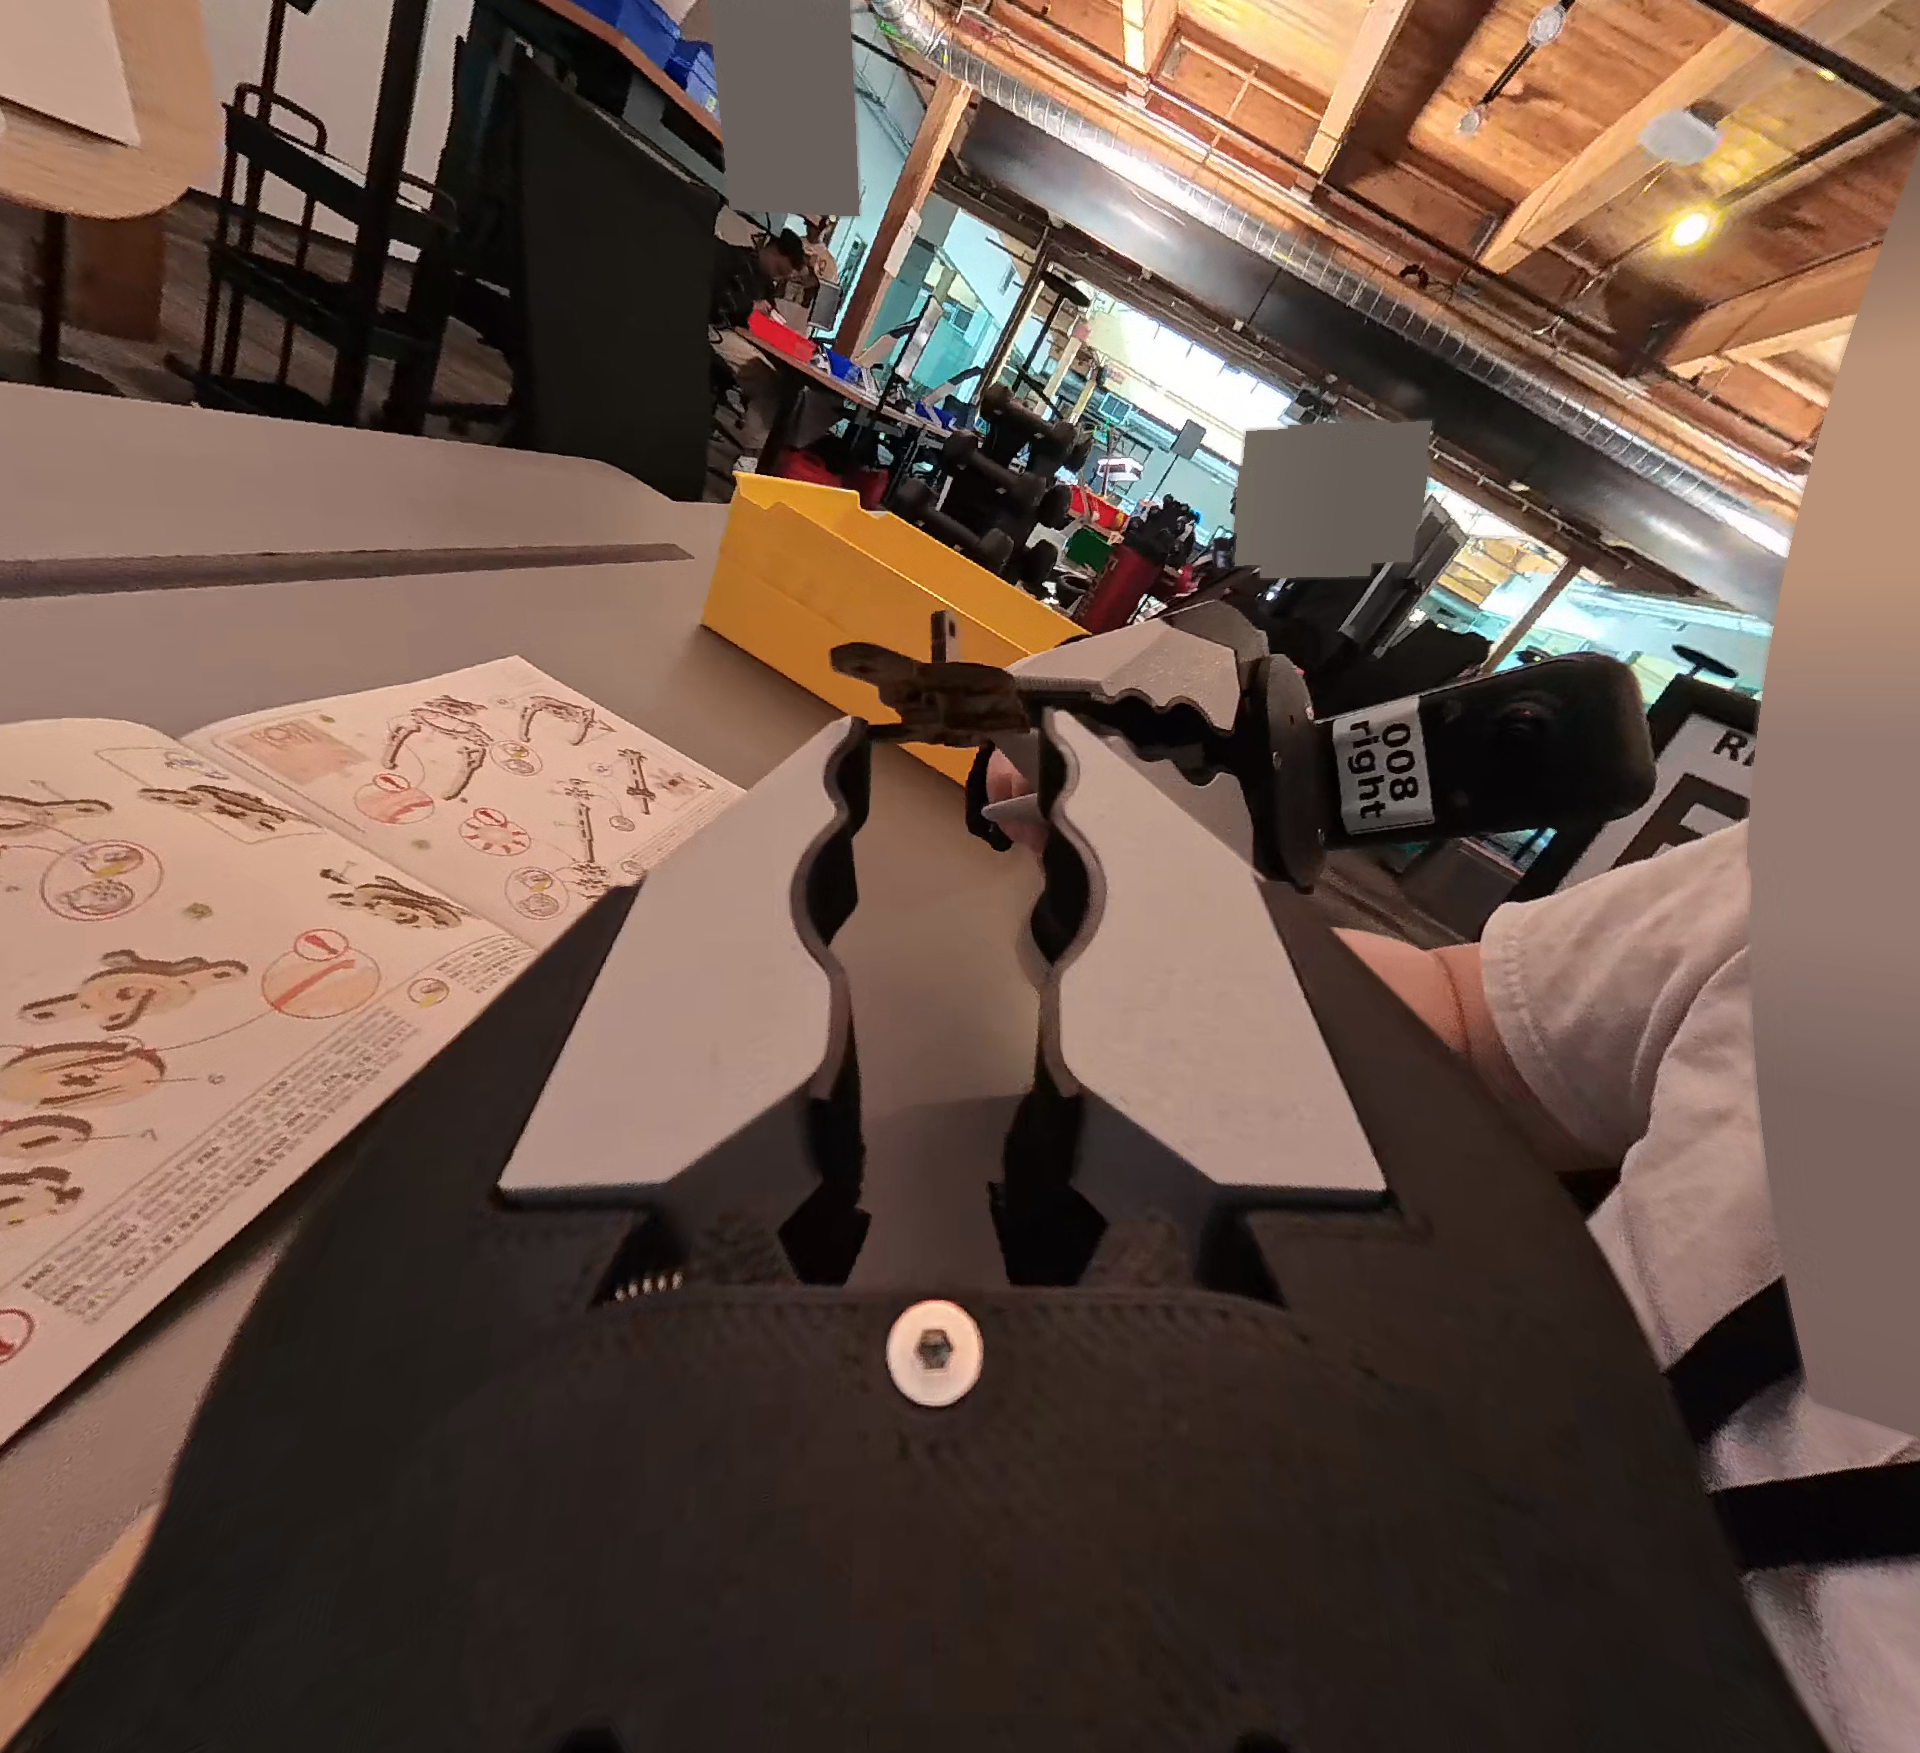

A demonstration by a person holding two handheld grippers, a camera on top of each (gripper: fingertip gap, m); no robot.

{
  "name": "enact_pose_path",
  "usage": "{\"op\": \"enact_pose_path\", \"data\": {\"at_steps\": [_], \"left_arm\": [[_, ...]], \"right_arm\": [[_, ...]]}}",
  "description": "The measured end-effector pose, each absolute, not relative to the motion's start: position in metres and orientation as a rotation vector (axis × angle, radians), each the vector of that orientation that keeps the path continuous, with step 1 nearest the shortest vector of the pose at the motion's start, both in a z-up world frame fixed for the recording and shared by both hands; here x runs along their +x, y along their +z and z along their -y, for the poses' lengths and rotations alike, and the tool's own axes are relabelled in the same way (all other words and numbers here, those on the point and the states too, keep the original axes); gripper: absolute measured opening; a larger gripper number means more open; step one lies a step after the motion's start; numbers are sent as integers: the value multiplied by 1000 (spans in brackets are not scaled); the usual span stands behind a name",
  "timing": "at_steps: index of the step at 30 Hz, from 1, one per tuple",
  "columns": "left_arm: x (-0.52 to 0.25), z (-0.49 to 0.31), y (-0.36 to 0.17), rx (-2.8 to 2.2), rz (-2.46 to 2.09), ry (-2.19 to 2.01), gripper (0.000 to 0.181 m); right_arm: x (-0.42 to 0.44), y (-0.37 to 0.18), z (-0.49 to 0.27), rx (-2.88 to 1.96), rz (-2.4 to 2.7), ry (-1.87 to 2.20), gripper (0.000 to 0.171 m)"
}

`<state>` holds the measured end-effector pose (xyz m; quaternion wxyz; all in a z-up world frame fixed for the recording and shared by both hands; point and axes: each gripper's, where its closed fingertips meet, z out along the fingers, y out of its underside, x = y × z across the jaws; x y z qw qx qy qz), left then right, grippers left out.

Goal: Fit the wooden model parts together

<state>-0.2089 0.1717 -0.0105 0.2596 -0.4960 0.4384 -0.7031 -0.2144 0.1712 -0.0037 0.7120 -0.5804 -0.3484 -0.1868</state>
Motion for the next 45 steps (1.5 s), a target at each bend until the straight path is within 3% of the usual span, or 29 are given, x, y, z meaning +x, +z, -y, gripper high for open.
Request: {"op": "enact_pose_path", "data": {"at_steps": [17,19,21,25,28,32,45], "left_arm": [[-211,-167,-19,-1311,-1317,-1836,28],[-211,-168,-17,-1308,-1301,-1857,28],[-212,-170,-16,-1310,-1283,-1871,28],[-213,-177,-12,-1289,-1257,-1855,28],[-216,-180,-8,-1233,-1253,-1801,28],[-219,-183,0,-1154,-1238,-1702,28],[-218,-188,-1,-1107,-1252,-1542,28]], "right_arm": [[-217,-12,-167,-1271,871,-362,2],[-218,-11,-165,-1261,865,-347,4],[-217,-4,-164,-1246,826,-310,18],[-218,0,-162,-1290,744,-49,20],[-219,2,-167,-1386,544,390,35],[-212,8,-168,-1386,333,806,37],[-232,7,-164,-1395,382,888,34]]}}
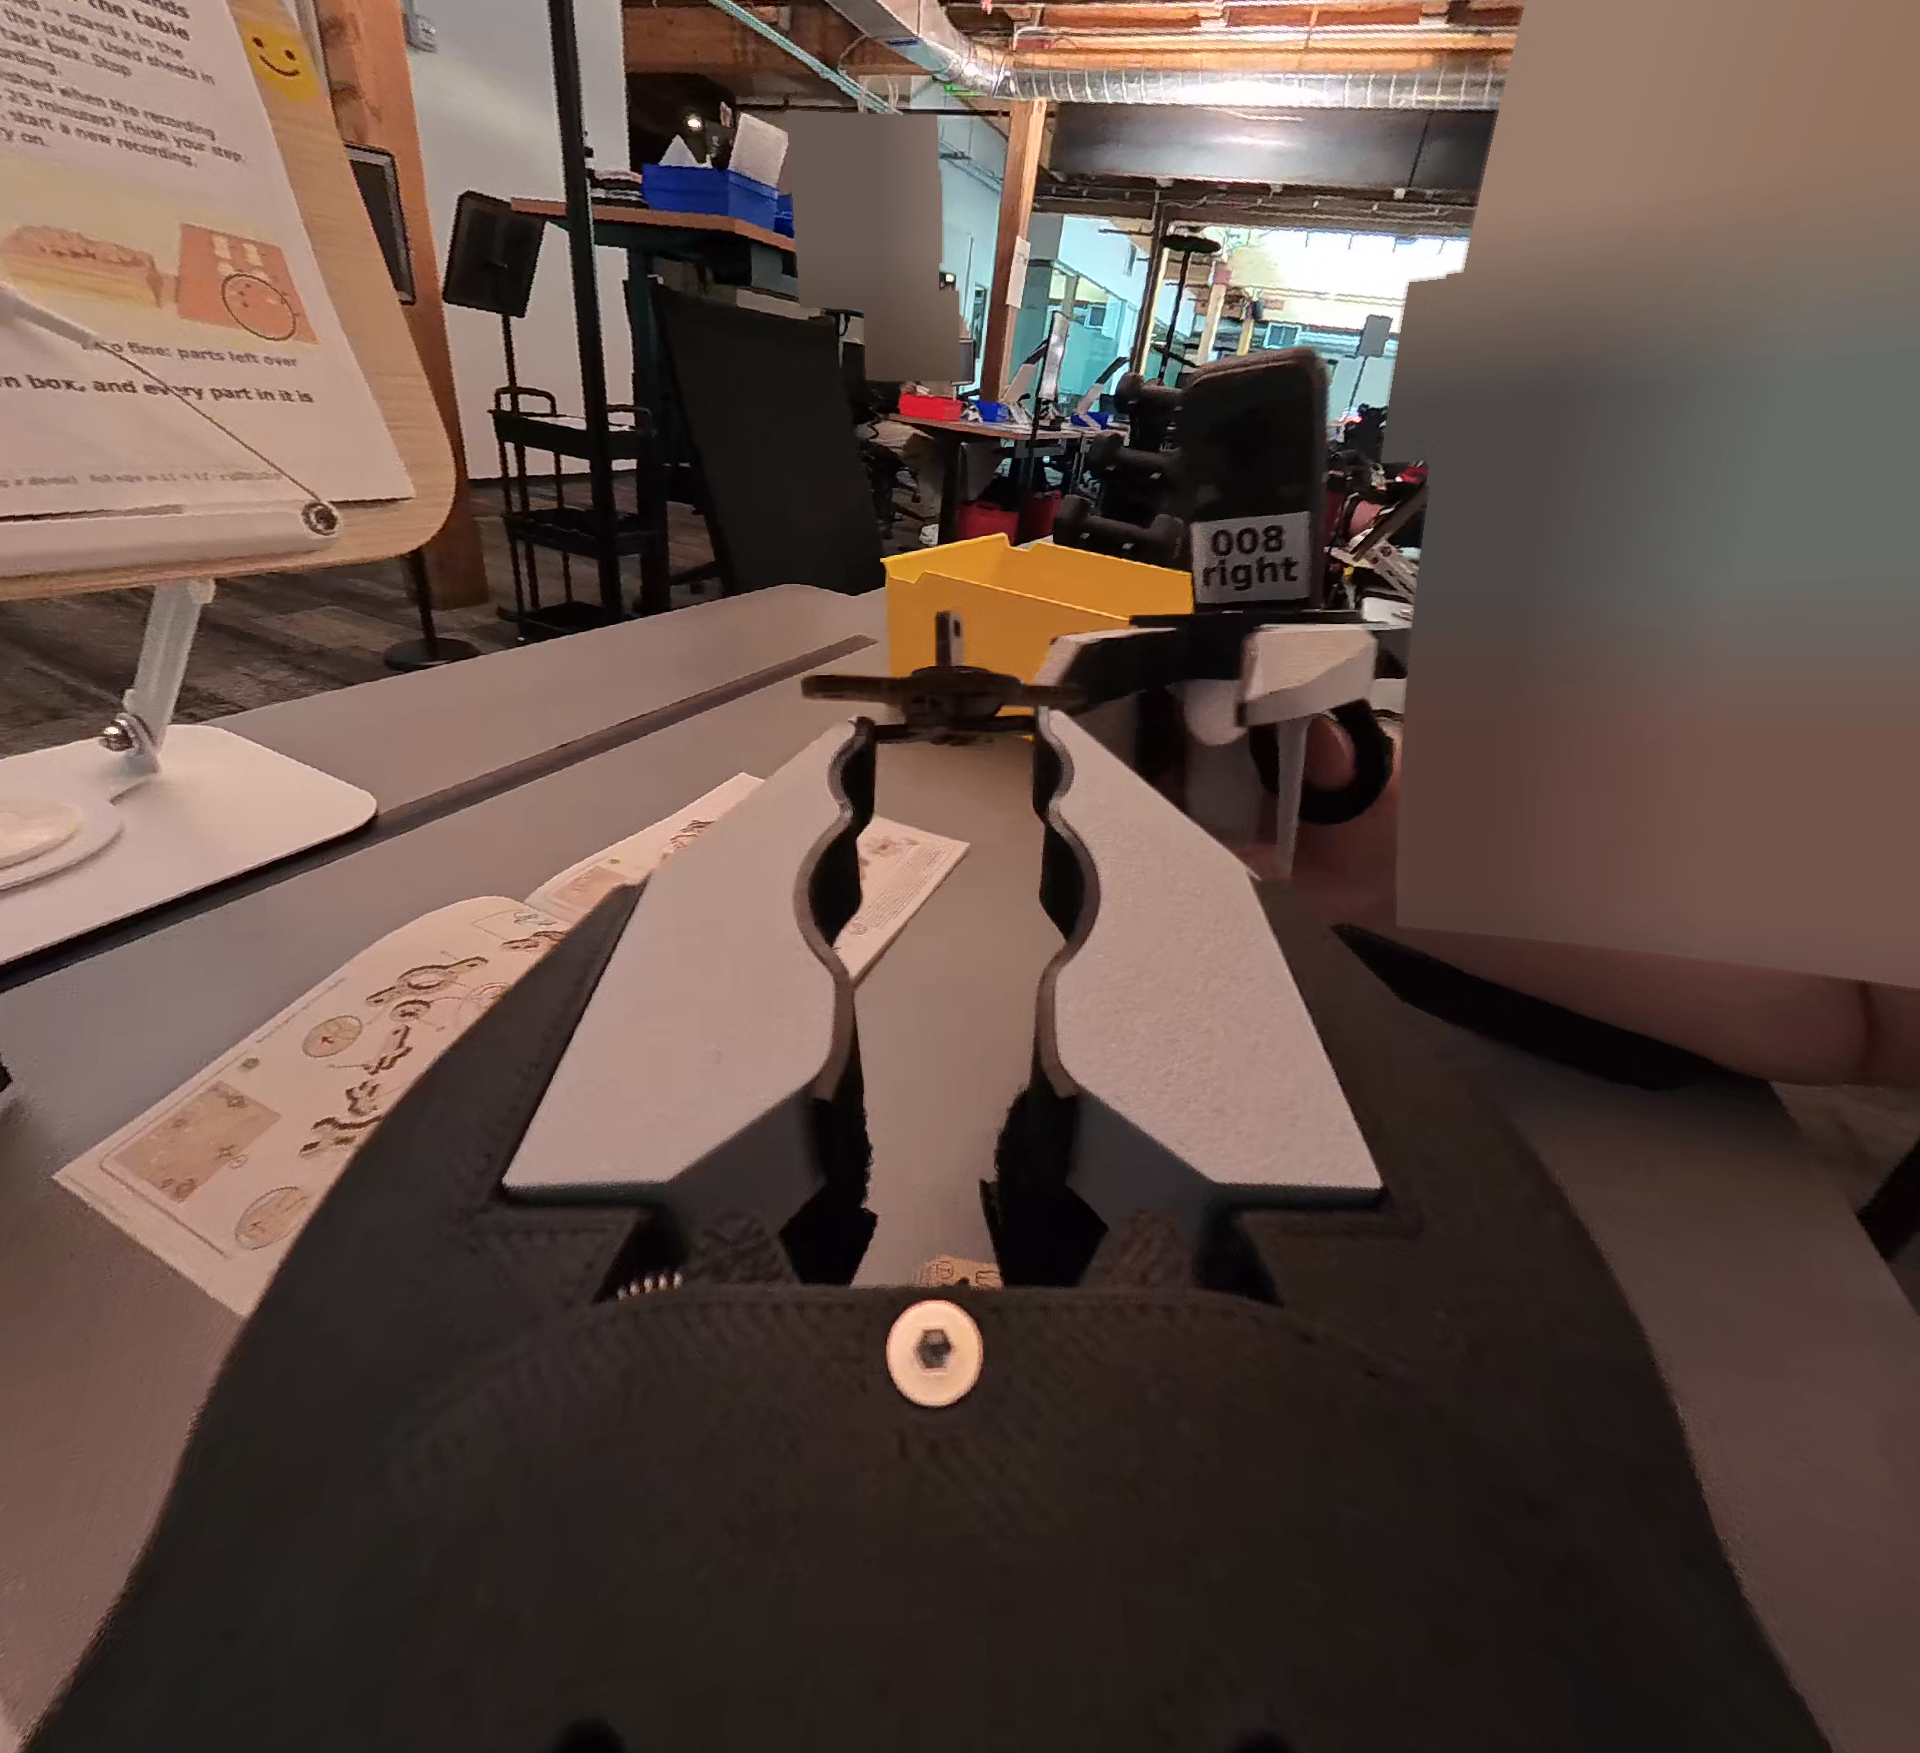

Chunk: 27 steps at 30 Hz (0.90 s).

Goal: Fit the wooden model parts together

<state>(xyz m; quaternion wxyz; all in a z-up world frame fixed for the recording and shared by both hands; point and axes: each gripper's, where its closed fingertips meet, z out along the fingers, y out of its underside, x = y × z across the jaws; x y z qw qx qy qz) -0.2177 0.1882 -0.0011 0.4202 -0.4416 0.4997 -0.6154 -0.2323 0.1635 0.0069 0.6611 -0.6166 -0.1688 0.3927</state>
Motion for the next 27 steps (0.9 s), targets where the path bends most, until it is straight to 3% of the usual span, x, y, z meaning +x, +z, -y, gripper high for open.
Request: {"op": "enact_pose_path", "data": {"at_steps": [20,27], "left_arm": [[-209,-191,-27,-1165,-1381,-1324,28],[-214,-162,-41,-1134,-1604,-1461,28]], "right_arm": [[-231,2,-163,-1406,447,788,35],[-223,-25,-160,-1464,728,421,66]]}}
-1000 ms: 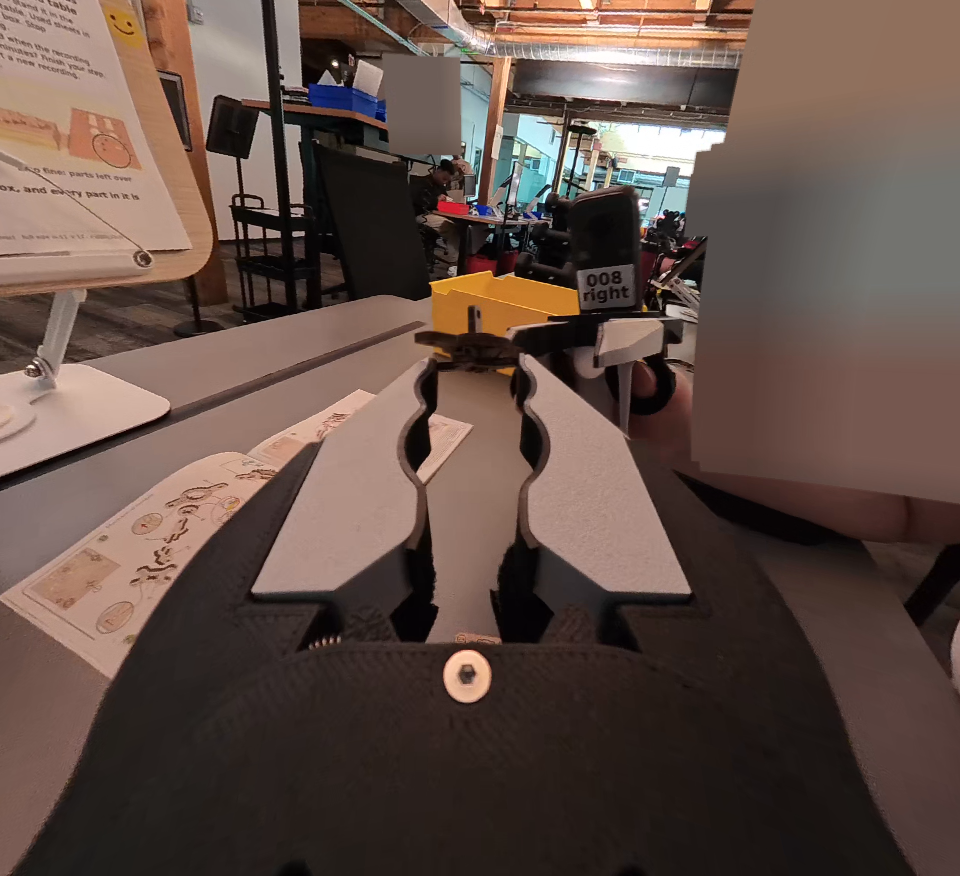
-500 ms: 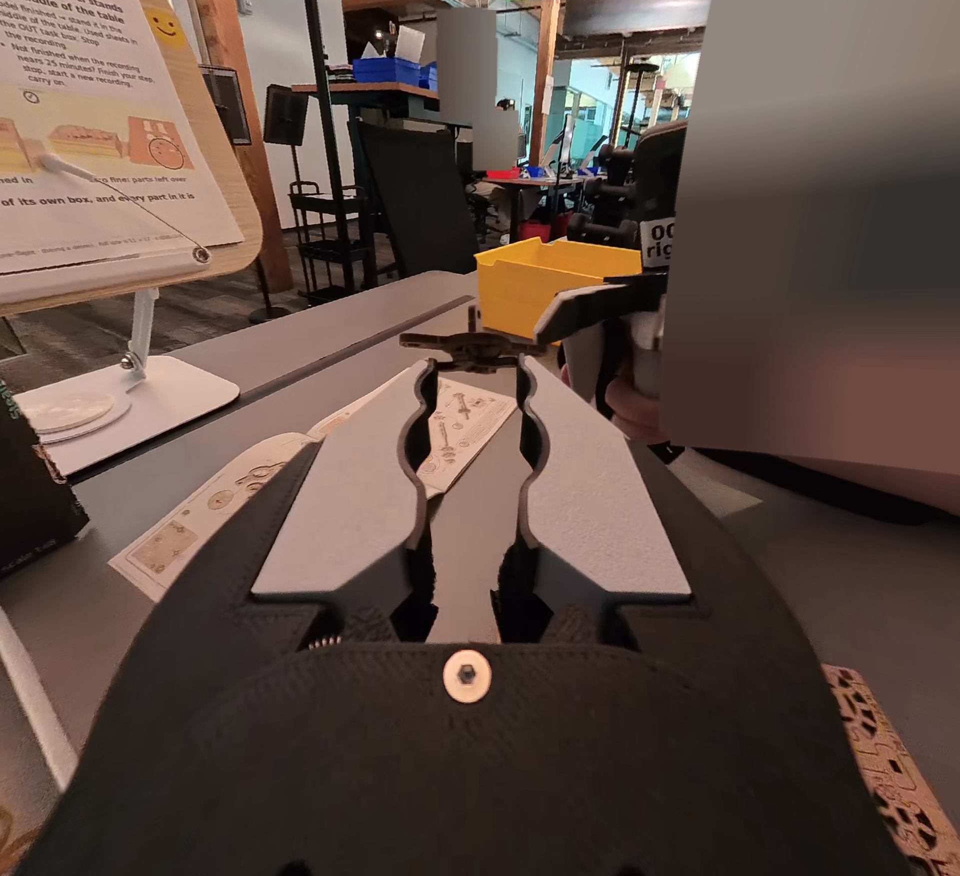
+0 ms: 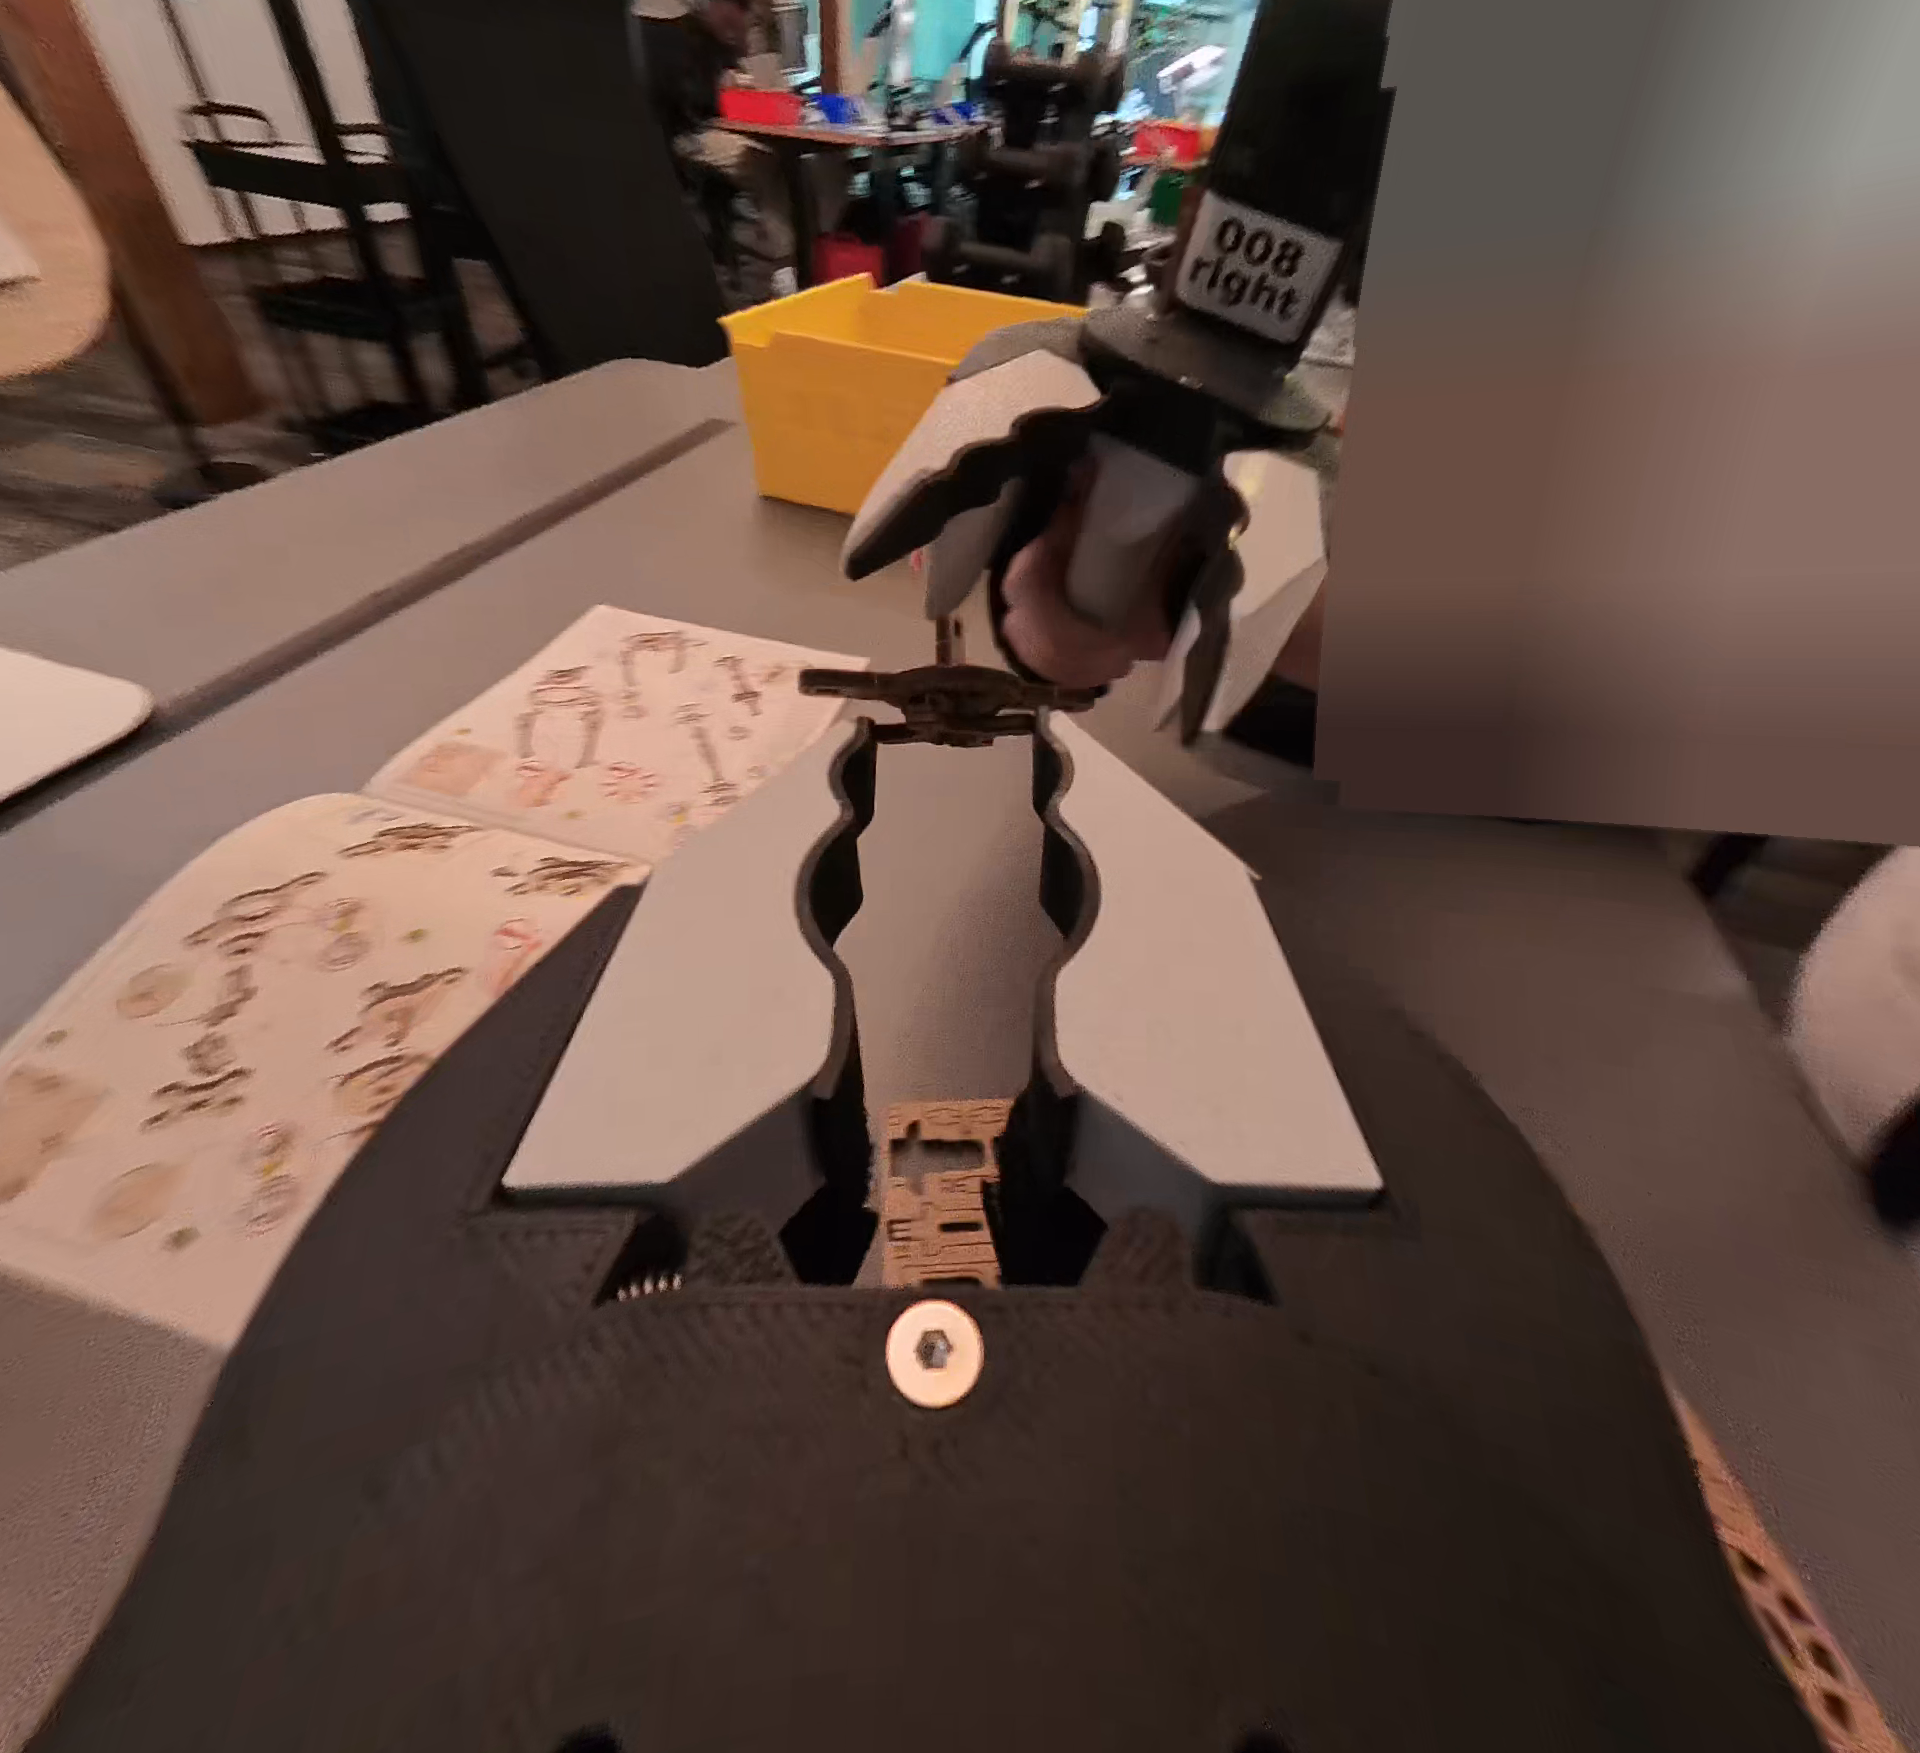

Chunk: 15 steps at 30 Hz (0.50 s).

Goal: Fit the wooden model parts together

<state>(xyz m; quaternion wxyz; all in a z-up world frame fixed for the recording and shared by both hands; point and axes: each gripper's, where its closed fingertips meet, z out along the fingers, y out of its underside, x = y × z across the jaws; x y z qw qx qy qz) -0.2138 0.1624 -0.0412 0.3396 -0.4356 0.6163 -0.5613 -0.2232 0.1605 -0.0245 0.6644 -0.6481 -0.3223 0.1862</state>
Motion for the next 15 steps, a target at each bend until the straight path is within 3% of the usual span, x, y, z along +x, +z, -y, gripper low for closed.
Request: {"op": "enact_pose_path", "data": {"at_steps": [6,15], "left_arm": [[-229,-142,-31,-1080,-1689,-1732,28],[-229,-139,-37,-1059,-1731,-1678,28]], "right_arm": [[-242,-17,-141,-1383,825,518,87],[-251,-22,-140,-1493,722,860,76]]}}
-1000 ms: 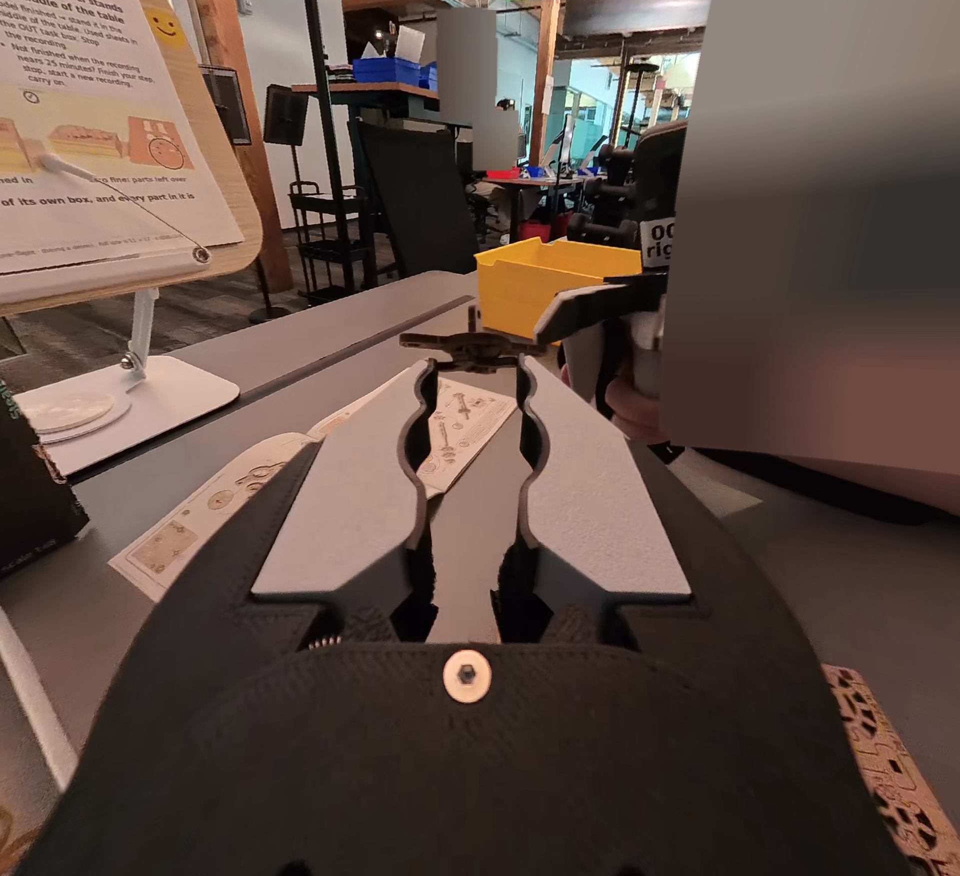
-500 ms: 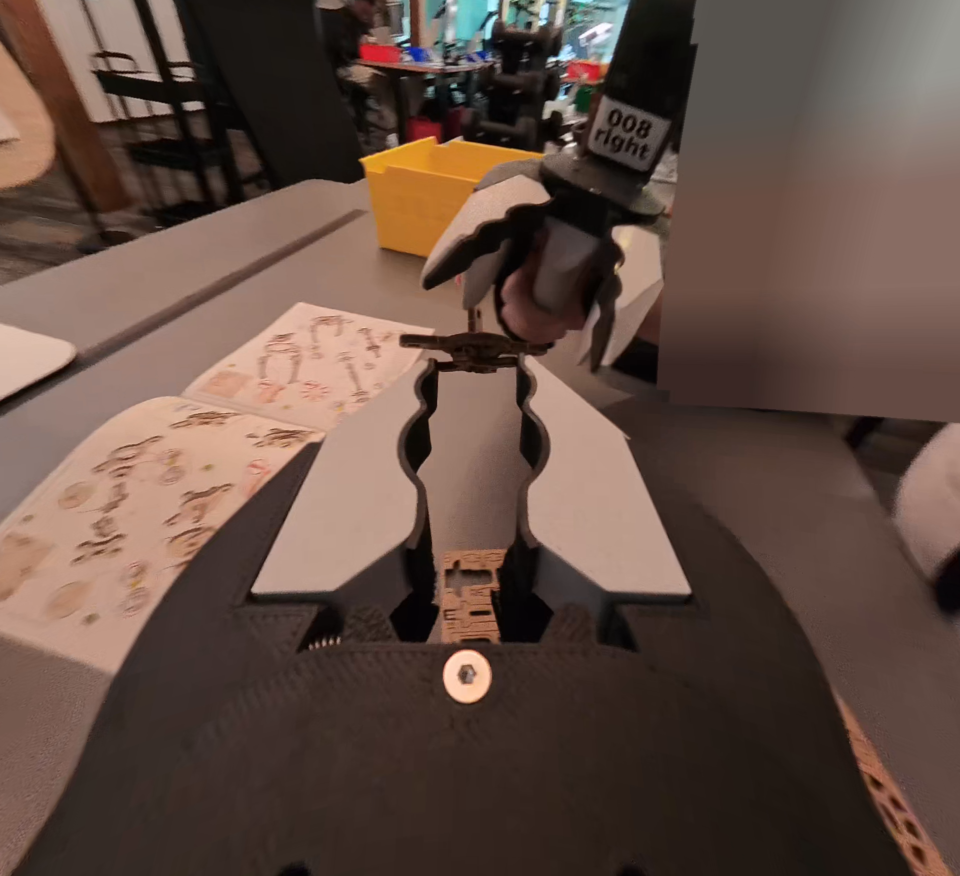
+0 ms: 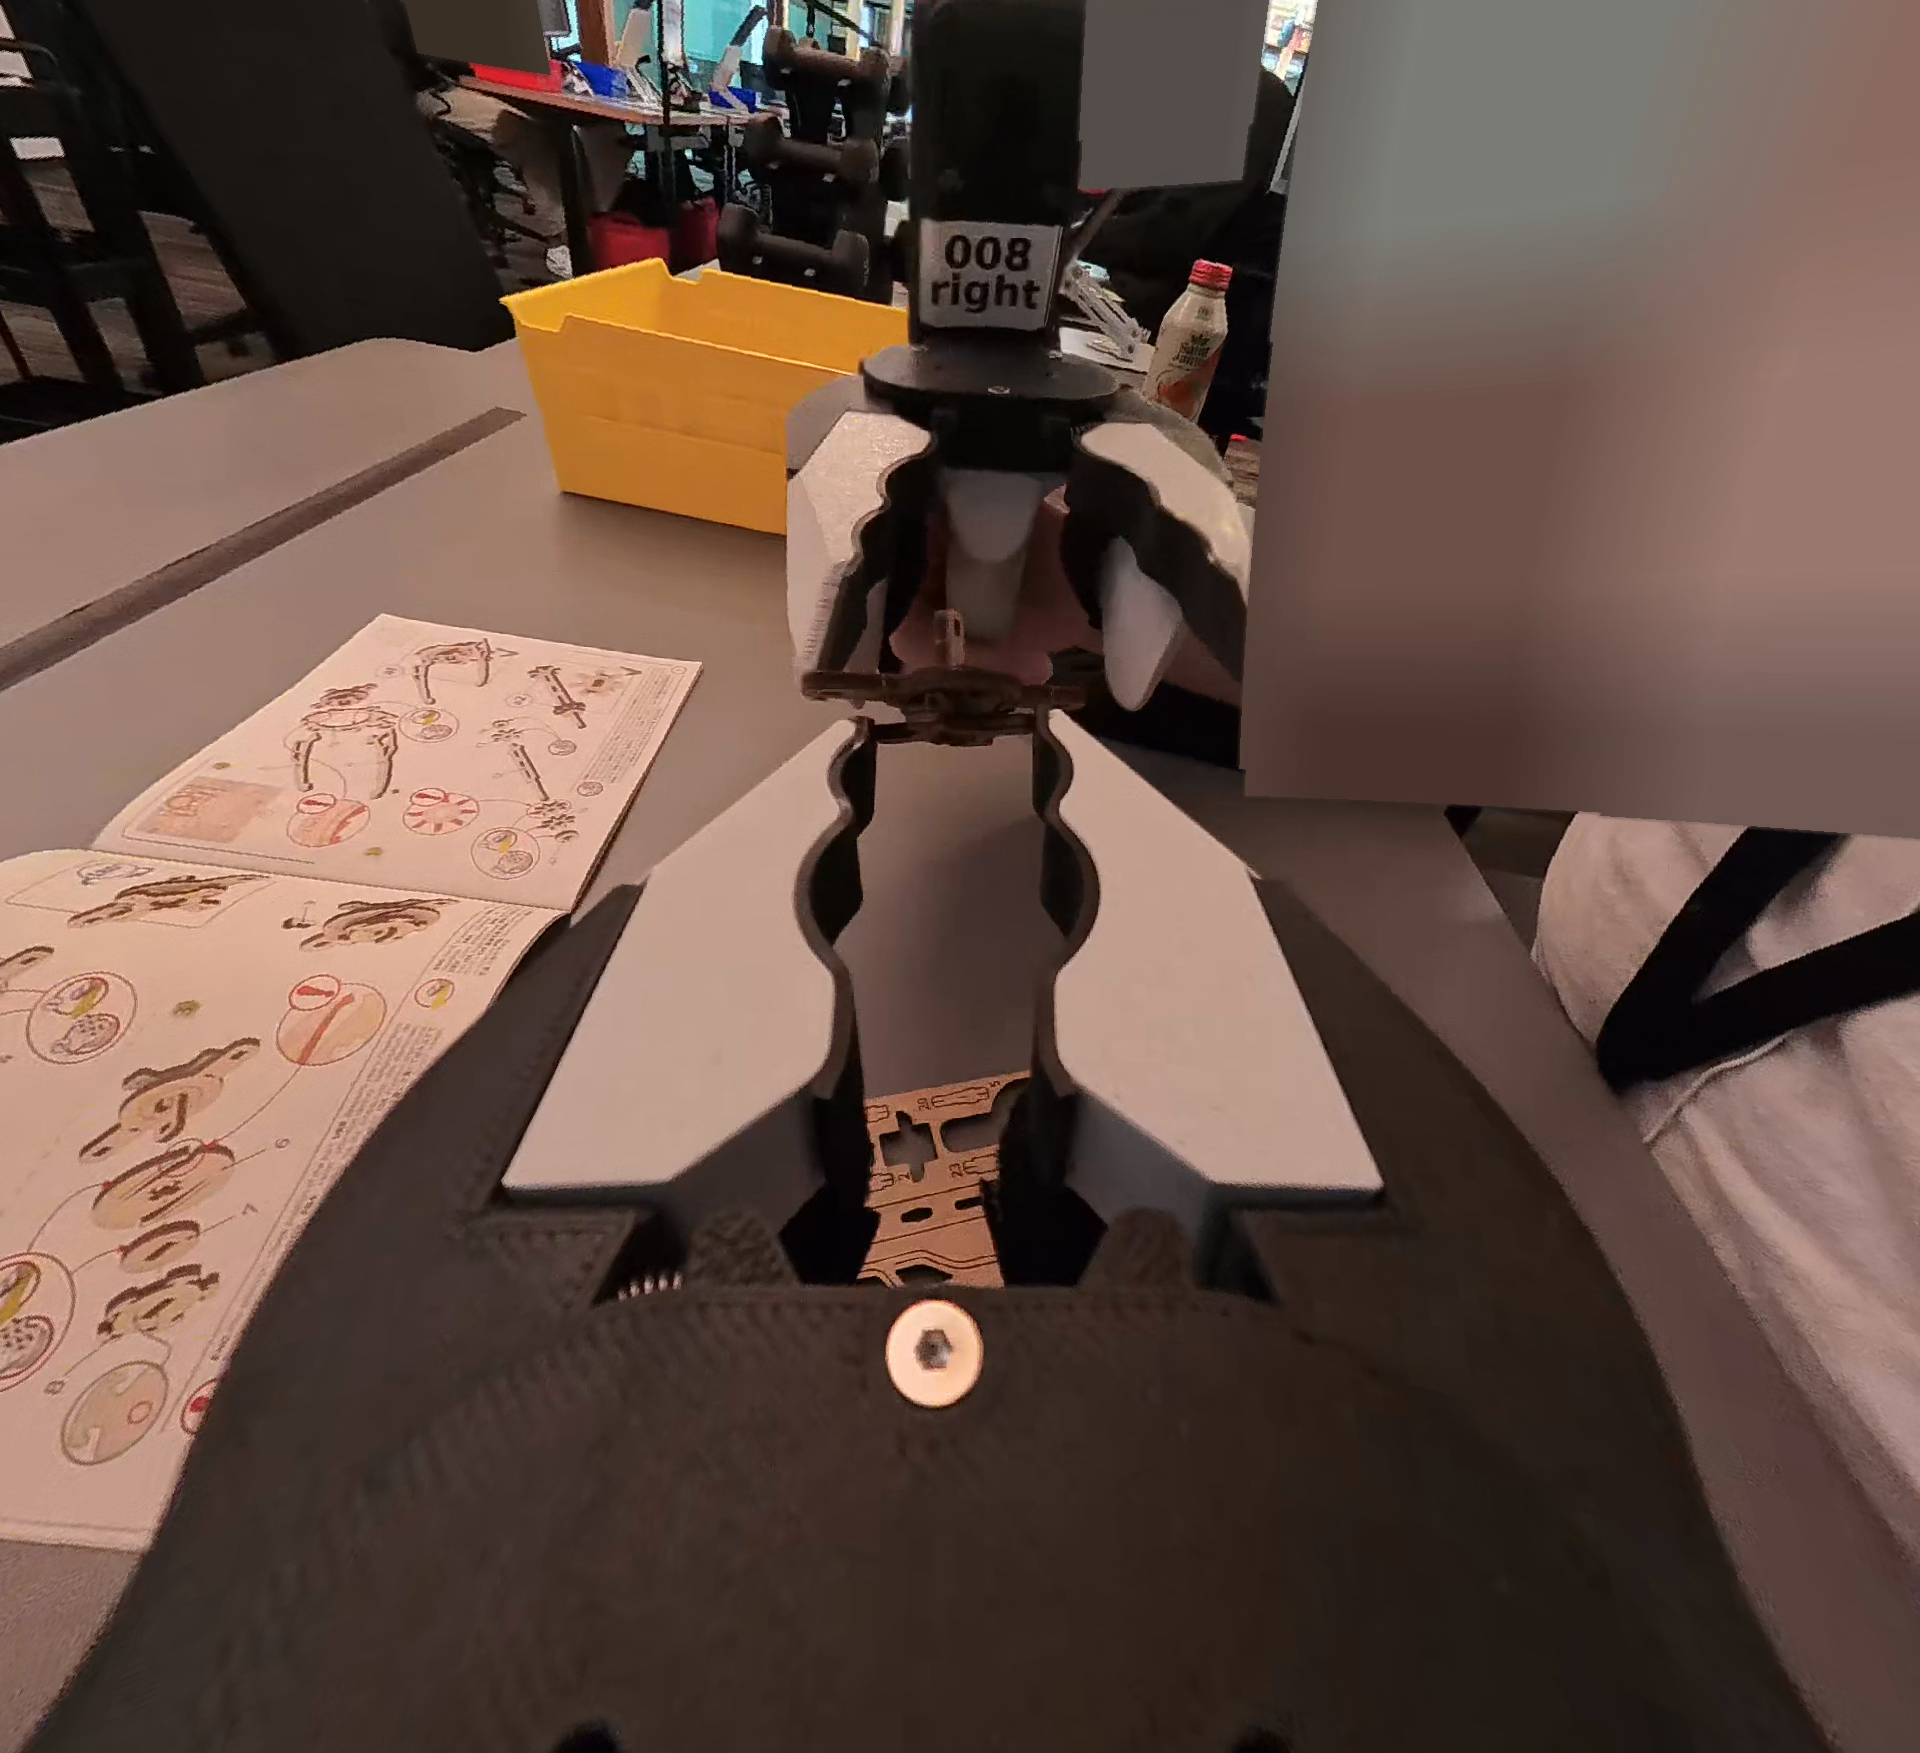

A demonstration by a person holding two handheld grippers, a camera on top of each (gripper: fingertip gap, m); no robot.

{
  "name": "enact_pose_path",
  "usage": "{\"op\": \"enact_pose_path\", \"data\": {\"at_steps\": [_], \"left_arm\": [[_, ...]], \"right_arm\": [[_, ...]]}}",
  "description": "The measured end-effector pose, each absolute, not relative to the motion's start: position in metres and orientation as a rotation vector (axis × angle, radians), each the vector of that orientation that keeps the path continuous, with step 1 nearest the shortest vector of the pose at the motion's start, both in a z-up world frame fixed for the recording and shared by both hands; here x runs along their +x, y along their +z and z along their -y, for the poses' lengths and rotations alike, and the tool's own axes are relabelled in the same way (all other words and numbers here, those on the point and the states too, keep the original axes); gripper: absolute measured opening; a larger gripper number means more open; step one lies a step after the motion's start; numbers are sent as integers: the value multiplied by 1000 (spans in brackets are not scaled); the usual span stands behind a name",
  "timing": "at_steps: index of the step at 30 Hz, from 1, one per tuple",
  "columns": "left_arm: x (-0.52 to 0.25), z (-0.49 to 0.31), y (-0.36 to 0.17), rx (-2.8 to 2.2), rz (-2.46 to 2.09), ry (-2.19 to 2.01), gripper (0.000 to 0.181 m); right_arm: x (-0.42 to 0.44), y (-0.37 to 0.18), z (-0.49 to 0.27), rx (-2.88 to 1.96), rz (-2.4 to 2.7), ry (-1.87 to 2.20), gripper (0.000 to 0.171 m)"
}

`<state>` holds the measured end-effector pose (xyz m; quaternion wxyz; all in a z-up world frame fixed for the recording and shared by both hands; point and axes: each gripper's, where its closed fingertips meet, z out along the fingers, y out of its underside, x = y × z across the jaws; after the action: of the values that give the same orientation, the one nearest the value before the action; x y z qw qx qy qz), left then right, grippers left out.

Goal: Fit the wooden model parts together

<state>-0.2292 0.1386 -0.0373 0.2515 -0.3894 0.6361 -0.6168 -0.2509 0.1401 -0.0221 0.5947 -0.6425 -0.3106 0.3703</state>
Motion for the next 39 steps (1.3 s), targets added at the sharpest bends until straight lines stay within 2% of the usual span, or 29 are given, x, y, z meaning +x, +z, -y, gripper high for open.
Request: {"op": "enact_pose_path", "data": {"at_steps": [14,18,23,26,31,36,39], "left_arm": [[-227,-138,-43,-1056,-1754,-1616,28],[-226,-136,-50,-1049,-1797,-1542,28],[-223,-132,-62,-1039,-1852,-1446,29],[-223,-133,-61,-1038,-1847,-1442,29],[-225,-128,-60,-1030,-1859,-1478,29],[-230,-121,-43,-1020,-1810,-1657,28],[-229,-128,-37,-1028,-1756,-1666,28]], "right_arm": [[-259,-23,-141,-1492,724,860,77],[-255,-26,-147,-1535,680,868,72],[-248,-30,-153,-1596,606,908,47],[-244,-39,-155,-1652,605,886,44],[-244,-40,-154,-1638,641,848,29],[-246,-24,-145,-1523,675,872,29],[-242,-20,-147,-1509,647,866,38]]}}
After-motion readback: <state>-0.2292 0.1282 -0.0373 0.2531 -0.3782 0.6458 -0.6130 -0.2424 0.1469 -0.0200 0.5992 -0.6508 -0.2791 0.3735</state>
